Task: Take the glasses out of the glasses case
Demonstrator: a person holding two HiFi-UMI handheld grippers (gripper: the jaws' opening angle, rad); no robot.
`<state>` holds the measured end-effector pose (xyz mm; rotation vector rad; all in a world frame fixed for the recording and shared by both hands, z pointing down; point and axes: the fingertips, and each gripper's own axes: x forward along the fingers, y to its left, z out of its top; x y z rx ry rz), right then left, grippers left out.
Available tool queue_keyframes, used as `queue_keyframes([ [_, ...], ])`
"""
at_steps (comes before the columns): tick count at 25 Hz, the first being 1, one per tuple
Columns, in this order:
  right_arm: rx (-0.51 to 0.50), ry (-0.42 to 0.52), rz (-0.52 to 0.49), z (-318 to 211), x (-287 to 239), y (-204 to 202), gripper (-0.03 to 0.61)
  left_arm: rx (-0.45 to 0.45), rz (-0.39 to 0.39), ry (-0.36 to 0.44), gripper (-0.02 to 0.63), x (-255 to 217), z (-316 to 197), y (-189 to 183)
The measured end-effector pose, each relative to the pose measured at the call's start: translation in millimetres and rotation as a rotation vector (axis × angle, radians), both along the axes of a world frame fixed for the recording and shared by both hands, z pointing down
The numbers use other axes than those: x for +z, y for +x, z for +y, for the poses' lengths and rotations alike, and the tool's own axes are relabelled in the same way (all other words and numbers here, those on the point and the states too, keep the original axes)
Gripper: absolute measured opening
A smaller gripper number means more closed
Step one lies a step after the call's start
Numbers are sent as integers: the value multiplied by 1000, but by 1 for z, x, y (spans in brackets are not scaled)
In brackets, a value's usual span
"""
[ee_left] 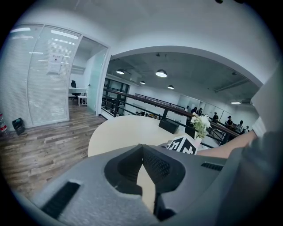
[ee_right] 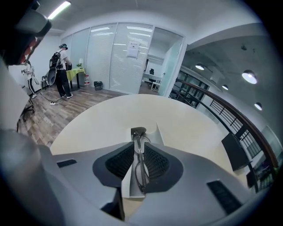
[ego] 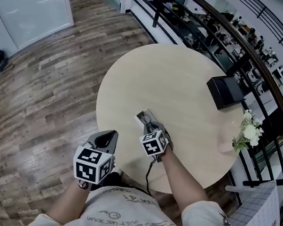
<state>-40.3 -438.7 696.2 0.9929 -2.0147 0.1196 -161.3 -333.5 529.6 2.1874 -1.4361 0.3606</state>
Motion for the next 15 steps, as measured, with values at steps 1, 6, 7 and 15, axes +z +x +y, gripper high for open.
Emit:
queue_keyframes([
  [1,0,-5,8,-2,2,-1,80,-4,-1,-1,14,0,-1,-3],
  [6,-3,-34,64,-7,14,3,80,-20,-2,-8,14,2,-4,-11],
  [7,-8,-40,71,-7,16,5,80,-23,-2,-9,13,3,-4,-11],
  [15,-79,-123,129,-6,34,11,80,-36,6,-19,14,10,-7,-18],
])
